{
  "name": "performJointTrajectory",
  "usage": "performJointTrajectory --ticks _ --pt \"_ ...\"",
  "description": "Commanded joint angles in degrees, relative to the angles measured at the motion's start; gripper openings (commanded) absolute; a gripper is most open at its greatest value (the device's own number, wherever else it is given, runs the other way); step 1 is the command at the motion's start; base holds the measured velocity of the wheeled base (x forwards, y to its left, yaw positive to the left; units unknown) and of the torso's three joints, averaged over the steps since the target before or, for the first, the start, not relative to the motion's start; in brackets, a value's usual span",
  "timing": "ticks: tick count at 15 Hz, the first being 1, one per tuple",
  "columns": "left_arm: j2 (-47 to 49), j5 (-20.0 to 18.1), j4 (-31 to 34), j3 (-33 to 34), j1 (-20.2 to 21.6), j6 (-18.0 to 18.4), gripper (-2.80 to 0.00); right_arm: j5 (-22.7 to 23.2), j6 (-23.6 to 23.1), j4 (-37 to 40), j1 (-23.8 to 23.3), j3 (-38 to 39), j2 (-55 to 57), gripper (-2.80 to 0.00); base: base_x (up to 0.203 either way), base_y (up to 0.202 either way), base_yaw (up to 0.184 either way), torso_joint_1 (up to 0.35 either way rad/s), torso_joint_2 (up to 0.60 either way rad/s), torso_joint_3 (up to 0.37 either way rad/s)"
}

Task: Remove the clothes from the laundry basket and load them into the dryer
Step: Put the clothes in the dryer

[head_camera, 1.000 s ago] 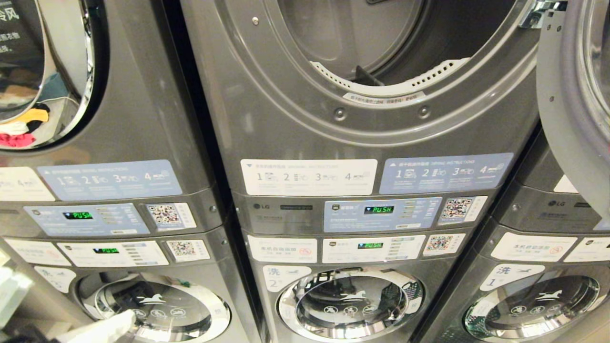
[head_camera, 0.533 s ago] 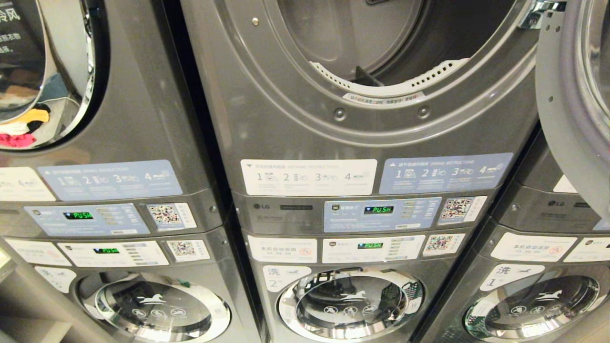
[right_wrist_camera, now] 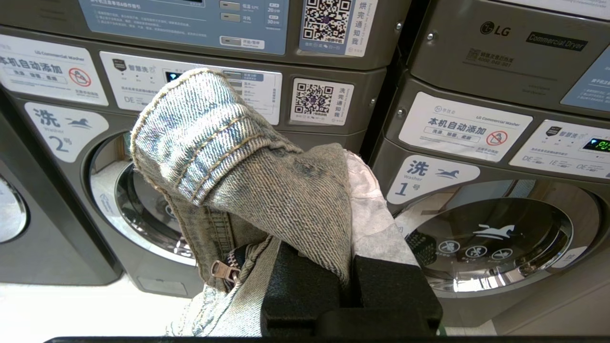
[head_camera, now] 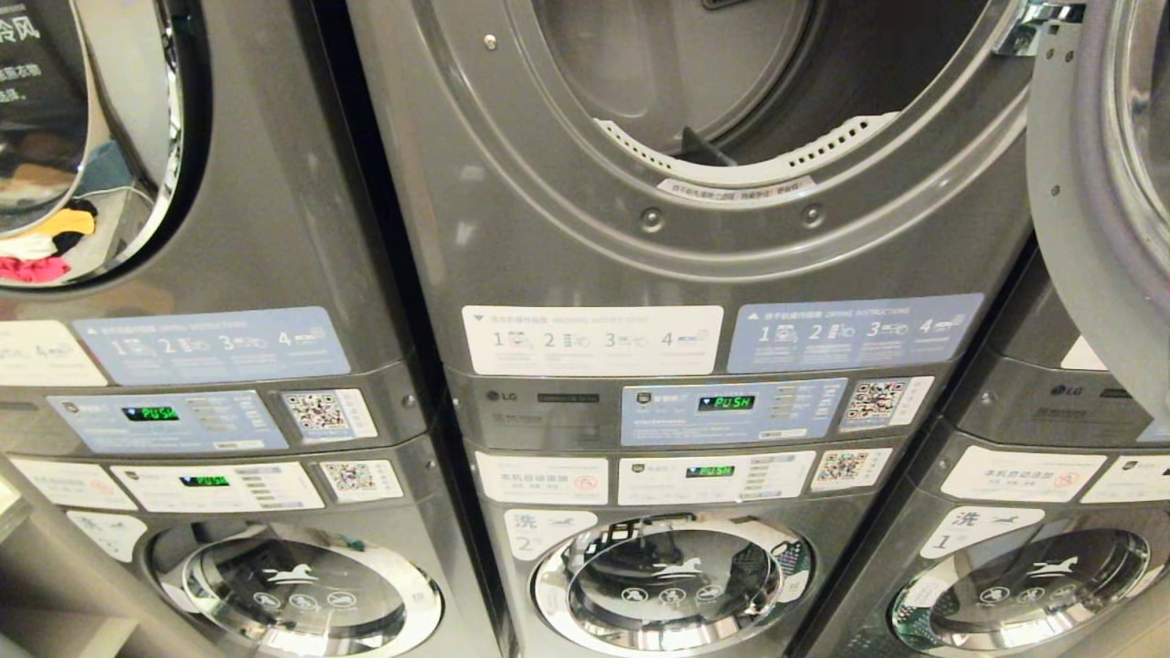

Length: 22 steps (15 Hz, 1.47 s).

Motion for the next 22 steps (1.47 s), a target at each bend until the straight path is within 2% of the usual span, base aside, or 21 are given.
performJointTrajectory --ticks 1,2,4,7,9,11,12,15,19,22 --pt "-1.42 0.52 0.41 0.04 0.06 -1.81 -2.8 0.05 -0.29 0.02 0.0 0.0 0.01 -2.8 0.0 0.0 0.0 0.0 0.0 0.0" --pt "-1.42 1.05 0.44 0.05 0.06 -2.71 -2.8 0.2 -1.23 0.02 0.0 0.03 0.01 -2.8 0.0 0.0 0.0 0.0 0.0 0.0" --pt "-1.42 0.48 -0.71 0.42 0.06 0.79 -2.8 0.81 -4.54 -0.06 0.0 0.0 0.01 -2.8 0.0 0.0 0.0 0.0 0.0 0.0" --pt "-1.42 -0.34 -7.99 3.26 0.06 1.07 -2.8 1.3 -4.7 -4.88 0.0 -0.29 0.01 -2.8 0.0 0.0 0.0 0.0 0.0 0.0" --pt "-1.42 -0.42 -7.64 3.33 0.06 1.22 -2.8 5.25 -4.41 -7.5 0.0 -2.4 0.01 -2.8 0.0 0.0 0.0 0.0 0.0 0.0" --pt "-1.42 -0.33 -7.64 3.33 0.06 1.06 -2.8 10.64 -4.8 -6.24 -0.08 -5.28 0.01 -2.8 0.0 0.0 0.0 0.0 0.0 0.0" --pt "-1.42 -0.24 -7.64 3.33 0.06 0.89 -2.8 11.93 -5.02 -5.26 -0.09 -6.74 0.01 -2.8 0.0 0.0 0.0 0.0 0.0 0.0" --pt "-1.42 -0.33 -7.64 3.33 0.06 0.8 -2.8 13.06 -6.02 -4.7 -0.09 -7.92 0.01 -2.8 0.0 0.0 0.0 0.0 0.0 0.0" --pt "-1.42 -0.24 -7.64 3.33 0.06 0.45 -2.8 13.68 -6.03 -3.19 -0.09 -13.82 1.11 -2.8 0.0 0.0 0.0 0.0 0.0 0.0" --pt "-1.42 -0.24 -7.64 3.33 0.06 0.62 -2.8 15.35 -6.2 -0.77 -0.09 -13.6 0.75 -2.8 0.0 0.0 0.0 0.0 0.0 0.0"
